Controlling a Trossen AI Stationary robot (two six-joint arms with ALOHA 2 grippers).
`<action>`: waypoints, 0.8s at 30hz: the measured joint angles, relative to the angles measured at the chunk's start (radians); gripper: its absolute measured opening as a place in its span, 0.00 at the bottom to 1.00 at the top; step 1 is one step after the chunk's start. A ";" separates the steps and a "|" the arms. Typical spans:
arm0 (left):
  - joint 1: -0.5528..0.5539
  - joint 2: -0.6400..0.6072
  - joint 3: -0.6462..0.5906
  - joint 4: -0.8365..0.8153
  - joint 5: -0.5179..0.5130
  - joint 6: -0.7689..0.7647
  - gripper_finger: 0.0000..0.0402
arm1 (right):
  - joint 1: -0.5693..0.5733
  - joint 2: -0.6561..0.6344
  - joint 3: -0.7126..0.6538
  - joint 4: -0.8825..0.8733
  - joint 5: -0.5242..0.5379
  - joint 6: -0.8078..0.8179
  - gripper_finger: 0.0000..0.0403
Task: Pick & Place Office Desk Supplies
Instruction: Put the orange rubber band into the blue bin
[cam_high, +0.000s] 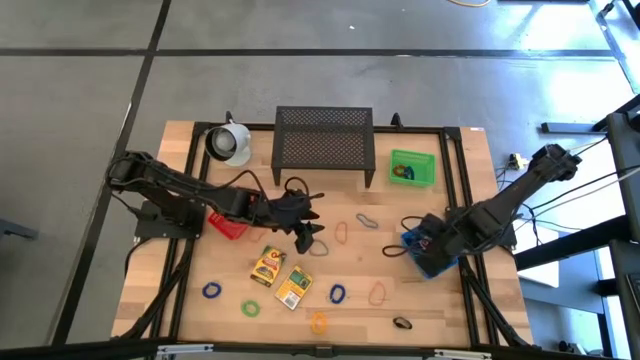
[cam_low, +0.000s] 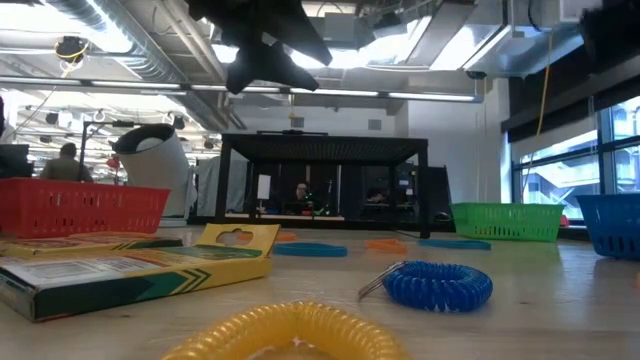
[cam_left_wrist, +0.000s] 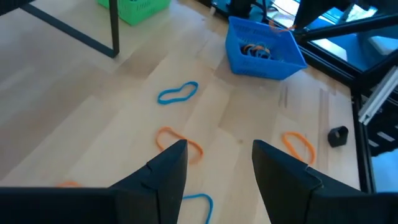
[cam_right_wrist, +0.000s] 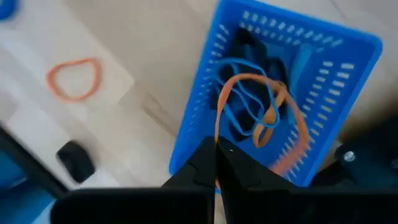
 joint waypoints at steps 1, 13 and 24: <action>0.000 0.000 0.000 0.000 -0.005 -0.001 0.44 | 0.000 0.000 -0.024 0.012 0.000 0.023 0.02; -0.001 0.000 0.000 0.000 -0.007 -0.029 0.44 | 0.000 0.000 -0.190 0.152 0.001 0.159 0.04; -0.006 0.000 0.000 0.000 -0.007 -0.057 0.44 | 0.000 0.000 -0.190 0.152 0.004 0.156 0.33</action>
